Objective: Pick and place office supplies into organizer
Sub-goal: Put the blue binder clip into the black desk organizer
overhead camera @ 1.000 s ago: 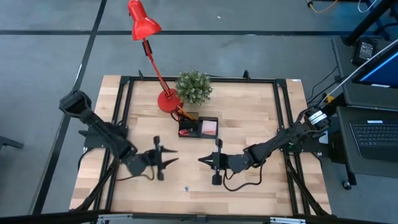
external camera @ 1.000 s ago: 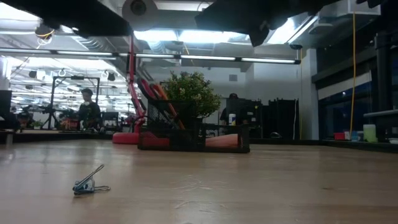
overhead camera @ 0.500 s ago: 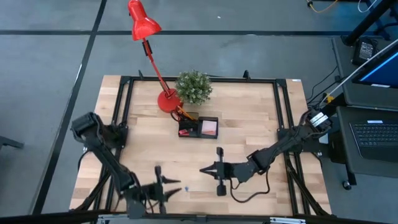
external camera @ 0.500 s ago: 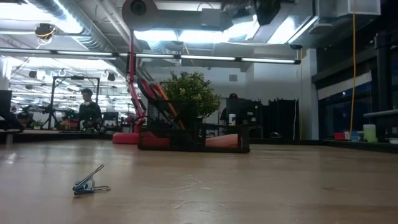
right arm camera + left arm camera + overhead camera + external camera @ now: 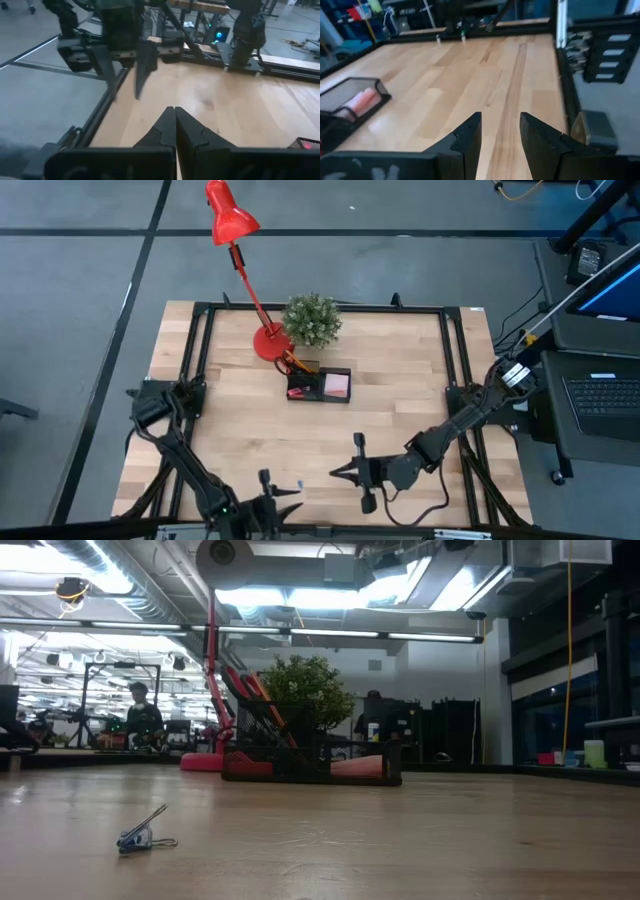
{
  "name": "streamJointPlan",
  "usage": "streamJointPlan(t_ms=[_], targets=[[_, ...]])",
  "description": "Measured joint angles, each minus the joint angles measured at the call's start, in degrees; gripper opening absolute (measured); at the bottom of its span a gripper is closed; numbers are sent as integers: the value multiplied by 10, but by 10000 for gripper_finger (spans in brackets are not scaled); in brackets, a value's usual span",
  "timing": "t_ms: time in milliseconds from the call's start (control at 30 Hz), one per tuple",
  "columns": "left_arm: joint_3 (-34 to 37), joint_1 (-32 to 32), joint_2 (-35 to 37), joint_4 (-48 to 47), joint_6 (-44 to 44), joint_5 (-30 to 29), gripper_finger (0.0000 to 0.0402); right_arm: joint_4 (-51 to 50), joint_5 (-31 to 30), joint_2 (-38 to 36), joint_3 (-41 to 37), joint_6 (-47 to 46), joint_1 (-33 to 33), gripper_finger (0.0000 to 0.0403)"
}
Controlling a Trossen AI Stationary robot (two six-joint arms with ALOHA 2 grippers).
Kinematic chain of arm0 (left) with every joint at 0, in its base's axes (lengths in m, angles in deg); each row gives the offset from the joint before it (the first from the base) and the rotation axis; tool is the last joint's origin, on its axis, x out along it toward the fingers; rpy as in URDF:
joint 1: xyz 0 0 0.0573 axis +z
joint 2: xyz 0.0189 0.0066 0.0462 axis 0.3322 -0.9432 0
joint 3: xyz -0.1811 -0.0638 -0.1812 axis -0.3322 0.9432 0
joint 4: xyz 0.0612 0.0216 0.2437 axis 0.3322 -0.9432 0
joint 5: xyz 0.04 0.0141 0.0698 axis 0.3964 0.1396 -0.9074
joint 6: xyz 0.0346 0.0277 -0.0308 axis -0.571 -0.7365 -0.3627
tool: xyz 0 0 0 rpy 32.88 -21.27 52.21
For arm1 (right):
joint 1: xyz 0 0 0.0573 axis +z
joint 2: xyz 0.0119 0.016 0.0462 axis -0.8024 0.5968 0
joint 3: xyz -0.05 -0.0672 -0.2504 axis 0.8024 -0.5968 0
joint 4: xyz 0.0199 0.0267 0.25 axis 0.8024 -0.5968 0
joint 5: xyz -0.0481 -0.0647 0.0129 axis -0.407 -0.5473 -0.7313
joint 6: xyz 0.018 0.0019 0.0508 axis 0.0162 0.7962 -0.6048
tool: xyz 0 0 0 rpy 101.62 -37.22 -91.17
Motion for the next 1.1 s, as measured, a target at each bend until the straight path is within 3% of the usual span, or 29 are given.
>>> streamJointPlan(t_ms=[267, 600, 800, 1100], targets=[[-12, 15, -11, -108, 166, 75, 141, -23, 0, 0, 0, 2, 12, 0], [-12, 46, -11, -172, 184, 174, 185, -35, 0, 0, 0, 7, 12, 1], [-12, 56, -11, -239, 253, 205, 191, -35, 0, 0, 0, 13, 12, 1], [-12, 63, -46, -236, 249, 214, 191, -38, 0, 0, 0, 14, 10, 1]])
